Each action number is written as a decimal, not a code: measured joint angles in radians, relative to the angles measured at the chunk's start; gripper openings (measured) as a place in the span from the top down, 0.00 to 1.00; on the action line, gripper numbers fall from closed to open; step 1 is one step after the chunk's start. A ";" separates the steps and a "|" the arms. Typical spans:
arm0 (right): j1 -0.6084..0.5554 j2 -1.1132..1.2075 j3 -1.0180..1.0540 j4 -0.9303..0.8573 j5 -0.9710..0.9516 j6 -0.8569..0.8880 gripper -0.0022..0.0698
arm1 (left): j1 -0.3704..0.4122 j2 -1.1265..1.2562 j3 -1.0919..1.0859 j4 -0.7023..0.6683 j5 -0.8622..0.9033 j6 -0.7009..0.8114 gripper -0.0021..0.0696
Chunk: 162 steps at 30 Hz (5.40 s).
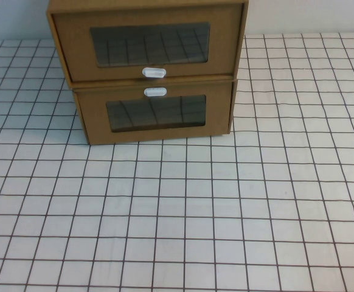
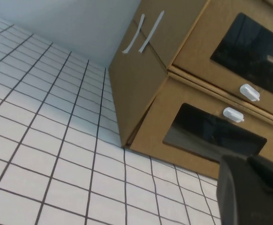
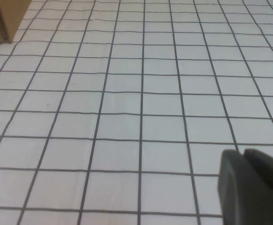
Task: Open the shoe box
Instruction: 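Pull the top drawer of the cardboard box fully open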
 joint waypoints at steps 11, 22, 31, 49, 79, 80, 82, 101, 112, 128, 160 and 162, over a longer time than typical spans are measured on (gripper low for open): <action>0.000 0.000 0.000 0.000 0.000 0.000 0.99 | 0.000 0.050 -0.056 -0.039 0.021 0.005 0.97; 0.000 0.000 0.000 0.000 0.000 0.000 0.99 | 0.000 0.641 -0.628 0.148 0.433 0.113 0.97; 0.000 0.000 0.000 0.000 0.000 0.000 0.99 | 0.000 1.083 -1.154 0.150 0.521 0.301 0.97; 0.000 0.000 0.000 0.000 0.000 0.000 0.99 | -0.104 1.859 -2.159 0.127 0.774 0.322 0.97; 0.000 0.000 0.000 0.339 -0.446 0.004 0.99 | -0.162 2.046 -2.229 0.194 0.736 0.320 0.97; 0.000 0.000 0.000 0.357 -0.455 0.019 0.99 | -0.162 2.046 -2.229 0.194 0.736 0.320 0.97; 0.000 0.000 0.000 0.387 -0.450 0.053 0.99 | -0.162 2.046 -2.229 0.194 0.736 0.318 0.97; 0.000 0.647 -0.678 0.471 0.487 -0.183 0.99 | -0.162 2.046 -2.233 0.194 0.755 0.281 0.97; 0.148 1.091 -1.018 0.524 0.501 -0.347 0.99 | -0.162 2.046 -2.233 0.194 0.758 0.278 0.97; 0.852 1.658 -1.434 -0.225 0.421 -0.028 0.99 | -0.162 2.046 -2.233 0.194 0.772 0.276 0.97; 0.826 1.912 -1.496 -1.402 -0.077 0.544 0.58 | -0.162 2.040 -2.240 0.194 0.838 0.269 0.97; 0.817 1.930 -1.497 -1.425 -0.092 0.544 0.59 | -0.162 2.040 -2.242 0.194 0.840 0.269 0.97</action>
